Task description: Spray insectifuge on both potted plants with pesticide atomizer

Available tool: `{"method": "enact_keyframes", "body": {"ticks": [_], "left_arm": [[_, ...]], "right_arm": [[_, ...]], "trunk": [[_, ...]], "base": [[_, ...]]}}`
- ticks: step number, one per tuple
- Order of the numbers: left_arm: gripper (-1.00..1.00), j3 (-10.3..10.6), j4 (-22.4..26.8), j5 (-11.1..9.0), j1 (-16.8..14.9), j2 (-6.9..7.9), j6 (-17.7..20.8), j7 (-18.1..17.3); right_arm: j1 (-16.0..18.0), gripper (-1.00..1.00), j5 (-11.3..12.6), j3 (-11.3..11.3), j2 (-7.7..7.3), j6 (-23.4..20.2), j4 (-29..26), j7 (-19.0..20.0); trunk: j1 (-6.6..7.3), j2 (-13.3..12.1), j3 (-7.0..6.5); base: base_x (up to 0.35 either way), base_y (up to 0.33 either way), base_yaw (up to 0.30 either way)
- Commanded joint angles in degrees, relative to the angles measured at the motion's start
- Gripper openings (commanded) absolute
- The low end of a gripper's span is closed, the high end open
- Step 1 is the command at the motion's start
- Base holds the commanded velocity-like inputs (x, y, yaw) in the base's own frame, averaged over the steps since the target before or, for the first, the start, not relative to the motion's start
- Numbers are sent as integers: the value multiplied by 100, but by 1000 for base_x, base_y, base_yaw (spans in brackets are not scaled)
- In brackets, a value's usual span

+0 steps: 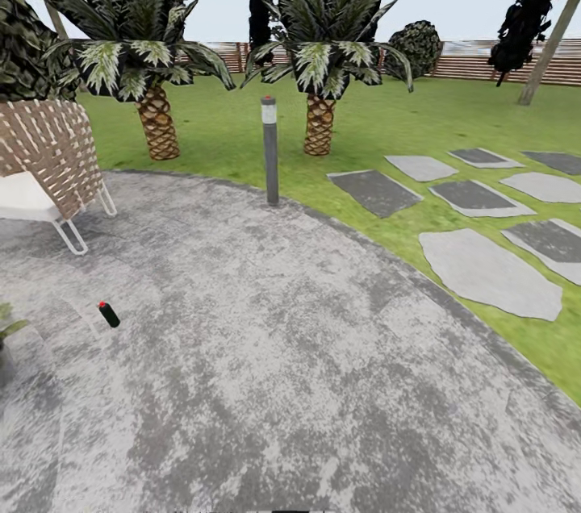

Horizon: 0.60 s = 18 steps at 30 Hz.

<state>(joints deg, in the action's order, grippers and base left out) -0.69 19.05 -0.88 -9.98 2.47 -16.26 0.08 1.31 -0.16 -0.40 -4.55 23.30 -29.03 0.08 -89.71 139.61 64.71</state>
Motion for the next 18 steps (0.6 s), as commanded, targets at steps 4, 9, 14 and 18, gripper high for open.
{"method": "enact_keyframes", "body": {"ticks": [4,9,14,18], "left_arm": [[100,-7,-7,-9,-4,-1,-18,1],[100,-5,-6,-9,-4,-1,-22,1],[100,-2,-6,-9,-4,-1,-24,1],[100,-1,-6,-9,-4,-1,-24,1]], "right_arm": [[1,100,-1,-4,-2,17,2,1],[1,100,-1,-4,-2,17,2,1],[1,100,-1,-4,-2,17,2,1],[1,100,-1,-4,-2,16,2,1]], "trunk": [[1,2,4],[1,2,4],[1,2,4],[1,2,4]], "base": [[0,-1,279],[0,0,279],[0,0,279],[0,0,279]]}}
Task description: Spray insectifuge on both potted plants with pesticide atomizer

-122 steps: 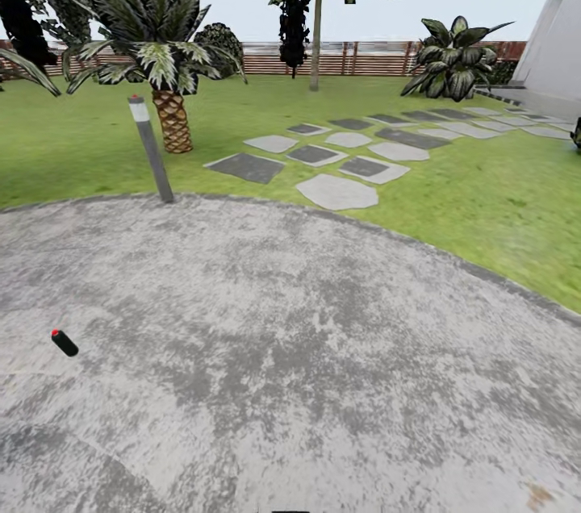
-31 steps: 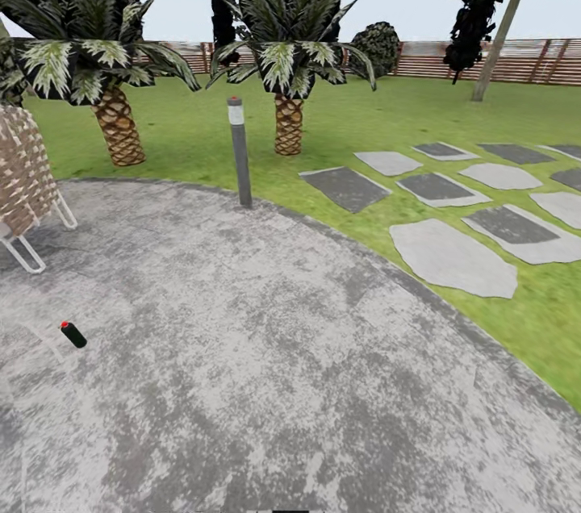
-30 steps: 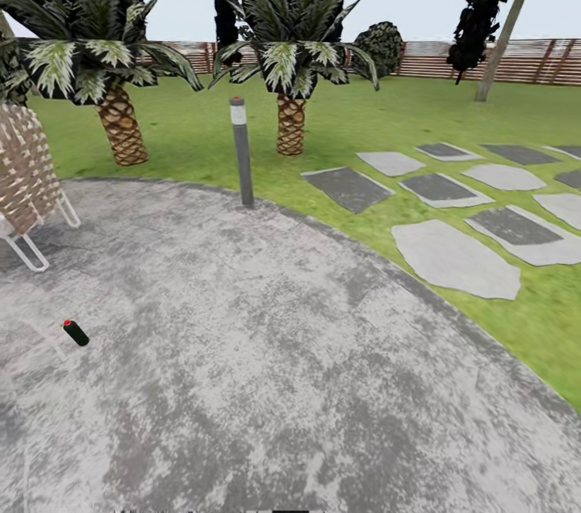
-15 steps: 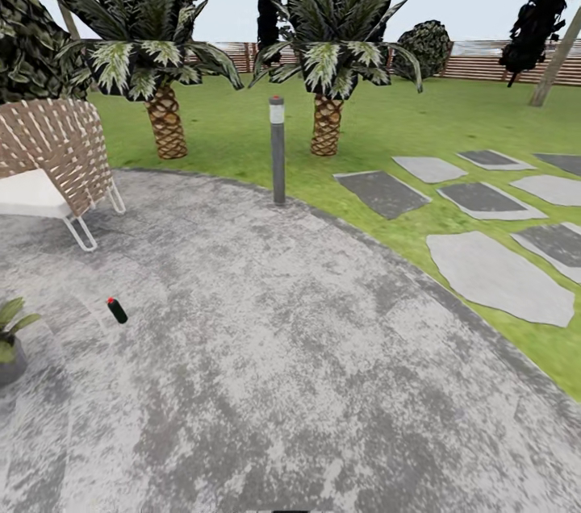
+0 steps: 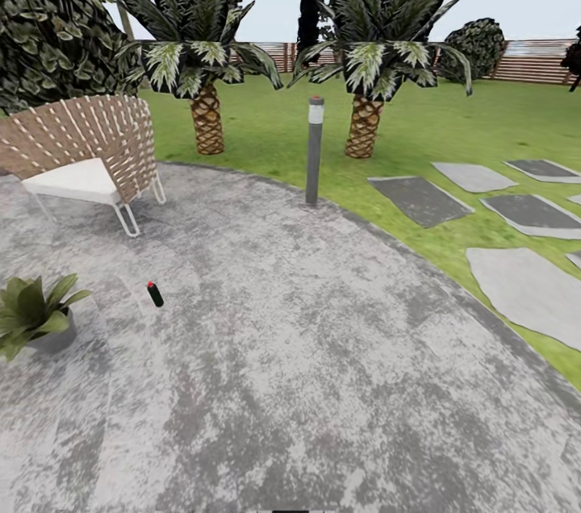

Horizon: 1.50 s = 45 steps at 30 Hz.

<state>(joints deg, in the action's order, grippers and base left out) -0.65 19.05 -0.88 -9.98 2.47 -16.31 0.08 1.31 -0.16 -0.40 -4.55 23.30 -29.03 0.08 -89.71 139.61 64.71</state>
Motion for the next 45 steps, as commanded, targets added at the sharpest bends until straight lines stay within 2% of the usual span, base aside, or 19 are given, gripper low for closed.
{"method": "enact_keyframes", "body": {"ticks": [1,15,39,45], "left_arm": [[100,-5,-6,-9,-4,-1,-18,1],[100,-7,-6,-9,-4,-1,-13,1],[100,-14,-6,-9,-4,-1,-13,1],[100,-14,-6,-9,-4,-1,-13,1]], "right_arm": [[1,100,-1,-4,-2,15,2,1],[1,100,-1,-4,-2,17,2,1],[1,100,-1,-4,-2,17,2,1],[1,100,-1,-4,-2,17,2,1]], "trunk": [[1,2,4],[1,2,4],[1,2,4],[1,2,4]], "base": [[0,0,279],[4,-9,279],[90,-250,279],[87,-127,278]]}}
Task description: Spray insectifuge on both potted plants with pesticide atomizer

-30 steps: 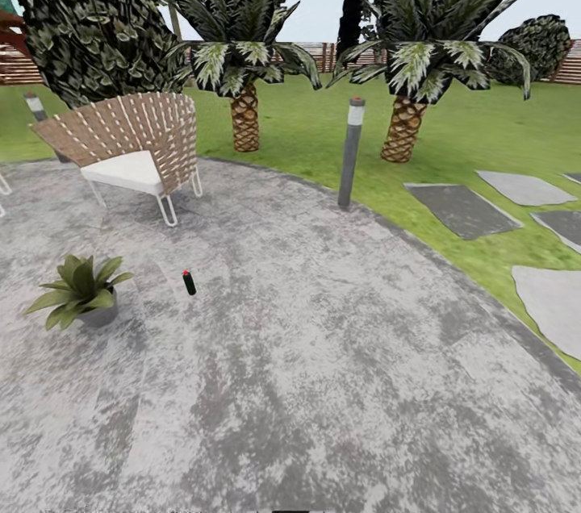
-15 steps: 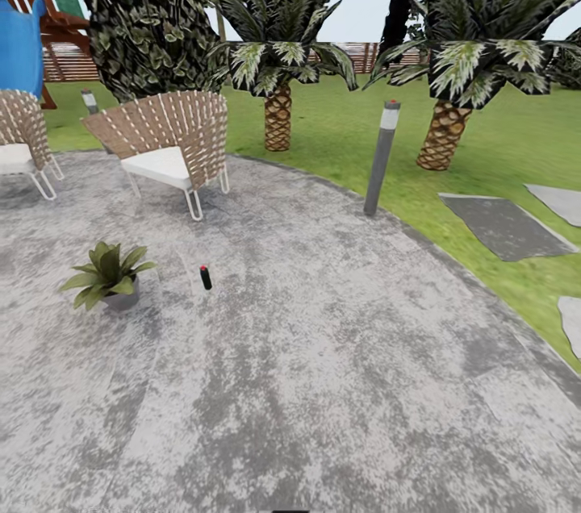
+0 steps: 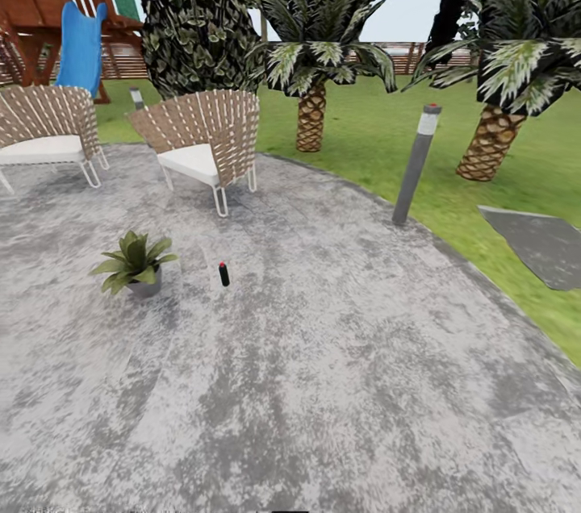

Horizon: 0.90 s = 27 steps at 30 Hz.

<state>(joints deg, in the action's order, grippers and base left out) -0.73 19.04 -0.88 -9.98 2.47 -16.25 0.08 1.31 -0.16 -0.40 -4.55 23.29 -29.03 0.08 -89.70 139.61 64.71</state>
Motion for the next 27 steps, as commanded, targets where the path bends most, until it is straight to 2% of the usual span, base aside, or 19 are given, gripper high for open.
{"method": "enact_keyframes", "body": {"ticks": [1,14,20,27], "left_arm": [[100,-6,-6,-9,-4,-1,-21,1],[100,-15,-6,-19,-4,-38,-6,8],[100,-9,-6,-312,-4,-2,-25,8],[100,-4,-6,-385,-4,7,-28,6]], "right_arm": [[1,100,-1,-4,-2,17,2,1],[1,100,-1,-4,-2,17,2,1],[1,100,-1,-4,-2,17,2,1],[1,100,-1,-4,-2,17,2,1]], "trunk": [[1,1,4],[1,1,4],[1,1,4],[1,1,4]], "base": [[37,-25,278],[2,-2,278],[0,0,278],[0,0,278]]}}
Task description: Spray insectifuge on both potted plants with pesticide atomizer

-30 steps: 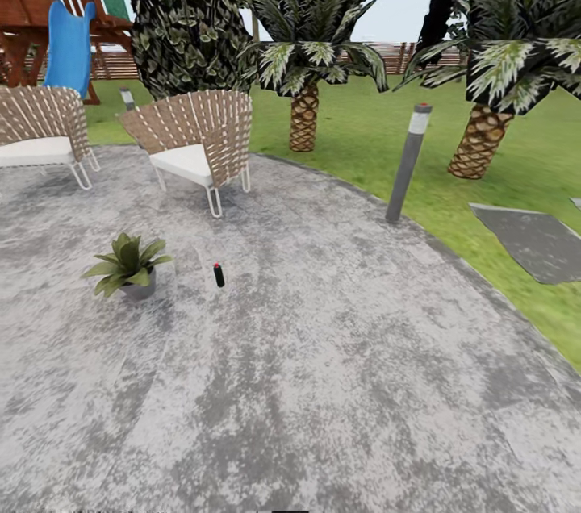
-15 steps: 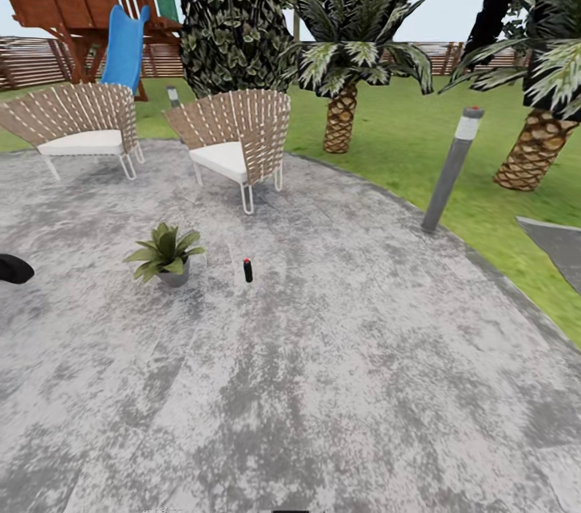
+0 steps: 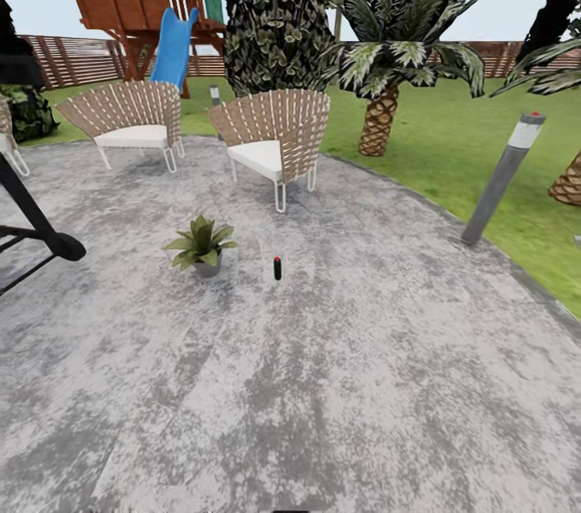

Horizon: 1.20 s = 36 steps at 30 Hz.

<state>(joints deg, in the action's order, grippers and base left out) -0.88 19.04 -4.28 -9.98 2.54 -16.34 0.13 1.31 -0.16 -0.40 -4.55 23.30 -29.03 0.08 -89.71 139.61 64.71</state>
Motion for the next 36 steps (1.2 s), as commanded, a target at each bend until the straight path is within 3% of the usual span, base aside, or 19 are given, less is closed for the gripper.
{"method": "enact_keyframes", "body": {"ticks": [1,11,28,36], "left_arm": [[100,13,-6,-45,-4,-3,-18,-1],[100,18,-5,-41,-4,-7,-18,-4],[100,18,-6,-37,-4,-8,-18,-4],[100,18,-6,-37,-4,-8,-18,-3]], "right_arm": [[1,100,-1,-4,-2,17,2,1],[1,100,-1,-4,-2,16,-2,5],[1,100,11,-4,-2,17,-14,11],[1,100,14,-4,-2,17,-15,18]], "trunk": [[1,2,4],[1,2,4],[1,2,4],[1,2,4]], "base": [[0,0,278],[0,0,239],[6,0,12],[190,-141,0]]}}
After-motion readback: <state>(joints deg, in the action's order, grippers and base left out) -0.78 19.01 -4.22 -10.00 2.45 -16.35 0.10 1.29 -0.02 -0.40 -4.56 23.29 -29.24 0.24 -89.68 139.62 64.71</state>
